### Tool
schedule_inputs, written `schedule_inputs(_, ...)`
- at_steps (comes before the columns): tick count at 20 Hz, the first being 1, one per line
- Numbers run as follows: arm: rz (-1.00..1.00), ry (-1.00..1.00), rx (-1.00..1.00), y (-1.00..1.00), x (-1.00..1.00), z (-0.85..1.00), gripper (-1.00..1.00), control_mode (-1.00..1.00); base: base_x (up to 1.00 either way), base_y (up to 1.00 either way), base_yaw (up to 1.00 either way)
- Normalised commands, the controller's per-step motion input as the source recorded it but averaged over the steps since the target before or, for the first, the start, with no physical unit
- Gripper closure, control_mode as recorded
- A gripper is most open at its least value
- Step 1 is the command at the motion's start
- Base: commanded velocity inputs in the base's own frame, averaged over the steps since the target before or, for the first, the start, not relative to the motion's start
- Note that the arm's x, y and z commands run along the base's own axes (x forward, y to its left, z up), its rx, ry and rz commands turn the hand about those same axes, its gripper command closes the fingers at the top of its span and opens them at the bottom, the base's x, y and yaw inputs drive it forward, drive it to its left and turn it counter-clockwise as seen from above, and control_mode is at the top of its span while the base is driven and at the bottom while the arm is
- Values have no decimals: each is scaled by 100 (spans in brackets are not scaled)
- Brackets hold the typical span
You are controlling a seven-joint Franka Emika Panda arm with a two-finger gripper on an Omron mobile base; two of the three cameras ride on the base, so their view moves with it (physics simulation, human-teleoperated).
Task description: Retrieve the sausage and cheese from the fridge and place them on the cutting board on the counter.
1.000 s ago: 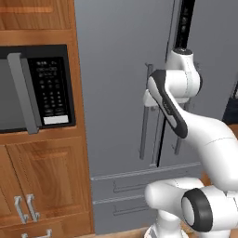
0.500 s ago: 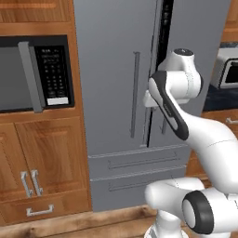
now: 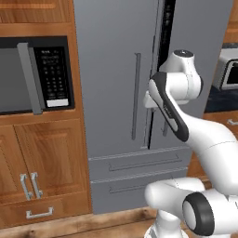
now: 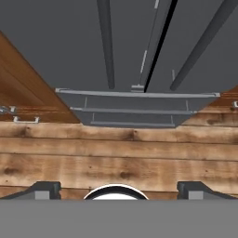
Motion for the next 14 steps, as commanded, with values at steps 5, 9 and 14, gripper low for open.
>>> schedule_inputs(5,0,0,0,0,0,0,-100,100,15,0,0)
schedule_inputs(9,0,0,0,0,0,0,-100,100,4,0,0)
schedule_inputs(14,0,0,0,0,0,0,-100,100,26,0,0)
